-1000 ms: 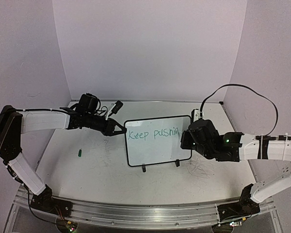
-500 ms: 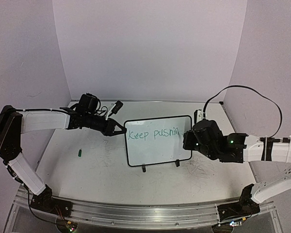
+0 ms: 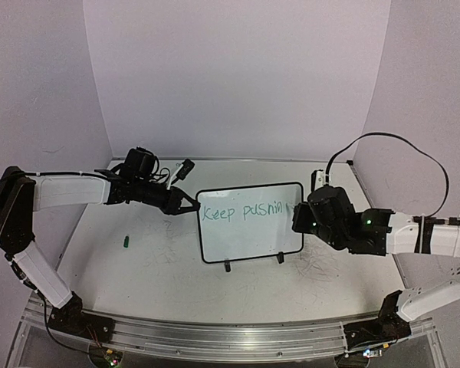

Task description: Write a sentence on the whiteboard

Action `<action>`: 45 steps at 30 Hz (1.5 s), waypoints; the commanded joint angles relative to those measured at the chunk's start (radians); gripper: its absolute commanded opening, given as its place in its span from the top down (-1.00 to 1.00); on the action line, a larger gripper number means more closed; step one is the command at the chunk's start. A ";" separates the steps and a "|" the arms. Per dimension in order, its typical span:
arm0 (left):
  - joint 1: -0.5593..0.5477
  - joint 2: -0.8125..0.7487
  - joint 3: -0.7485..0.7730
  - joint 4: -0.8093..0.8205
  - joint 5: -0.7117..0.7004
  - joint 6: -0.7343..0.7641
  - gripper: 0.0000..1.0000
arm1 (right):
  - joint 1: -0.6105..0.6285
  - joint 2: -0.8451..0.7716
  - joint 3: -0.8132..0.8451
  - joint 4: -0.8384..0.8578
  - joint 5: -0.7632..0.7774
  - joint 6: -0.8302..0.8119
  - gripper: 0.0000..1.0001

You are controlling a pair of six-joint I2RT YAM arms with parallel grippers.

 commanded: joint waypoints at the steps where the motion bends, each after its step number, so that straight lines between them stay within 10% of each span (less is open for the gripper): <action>1: 0.002 -0.040 0.011 -0.002 -0.048 0.026 1.00 | -0.013 0.017 0.020 0.020 0.031 -0.005 1.00; 45: 0.002 -0.029 0.014 -0.004 -0.046 0.028 1.00 | -0.016 0.017 -0.036 0.002 -0.036 0.013 1.00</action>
